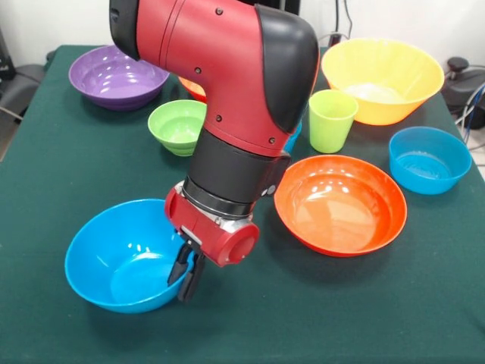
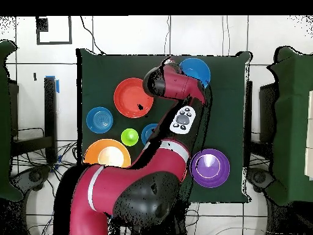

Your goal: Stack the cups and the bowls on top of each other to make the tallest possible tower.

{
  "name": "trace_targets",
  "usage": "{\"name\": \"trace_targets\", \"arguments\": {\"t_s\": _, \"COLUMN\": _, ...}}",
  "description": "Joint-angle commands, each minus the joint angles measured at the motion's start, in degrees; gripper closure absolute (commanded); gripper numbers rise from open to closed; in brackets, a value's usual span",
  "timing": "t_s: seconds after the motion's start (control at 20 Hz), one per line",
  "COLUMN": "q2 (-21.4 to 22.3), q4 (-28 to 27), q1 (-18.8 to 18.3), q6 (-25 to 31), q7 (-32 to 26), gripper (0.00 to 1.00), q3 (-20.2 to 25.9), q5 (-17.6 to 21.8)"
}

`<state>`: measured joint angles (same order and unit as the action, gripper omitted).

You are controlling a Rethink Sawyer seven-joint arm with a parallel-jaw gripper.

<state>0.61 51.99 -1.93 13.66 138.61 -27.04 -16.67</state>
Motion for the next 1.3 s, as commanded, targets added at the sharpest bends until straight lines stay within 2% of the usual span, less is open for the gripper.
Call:
{"name": "trace_targets", "arguments": {"t_s": 0.05, "q2": -1.6, "q4": 0.8, "q1": 0.2, "q6": 6.4, "q7": 1.6, "gripper": 1.00, "q3": 4.1, "q5": 2.1}}
{"name": "trace_targets", "arguments": {"t_s": 0.25, "q2": -2.0, "q4": 0.4, "q1": 0.1, "q6": 4.8, "q7": 1.6, "gripper": 1.00, "q3": 4.3, "q5": 2.2}}
{"name": "trace_targets", "arguments": {"t_s": 0.8, "q2": -1.4, "q4": 1.5, "q1": -0.1, "q6": 4.9, "q7": 0.6, "gripper": 1.00, "q3": 5.6, "q5": 2.7}}
{"name": "trace_targets", "arguments": {"t_s": 0.85, "q2": -1.2, "q4": 1.6, "q1": -0.1, "q6": 4.7, "q7": 0.4, "gripper": 0.00, "q3": 5.8, "q5": 2.8}}
{"name": "trace_targets", "arguments": {"t_s": 1.0, "q2": -0.8, "q4": 2.0, "q1": -0.6, "q6": 5.2, "q7": -0.6, "gripper": 0.00, "q3": 6.8, "q5": 3.1}}
{"name": "trace_targets", "arguments": {"t_s": 1.2, "q2": 2.1, "q4": 5.1, "q1": -2.9, "q6": 5.2, "q7": -2.6, "gripper": 0.00, "q3": 13.0, "q5": 2.7}}
{"name": "trace_targets", "arguments": {"t_s": 1.3, "q2": 3.4, "q4": 6.6, "q1": -3.5, "q6": 4.6, "q7": -3.0, "gripper": 0.00, "q3": 14.5, "q5": 3.0}}
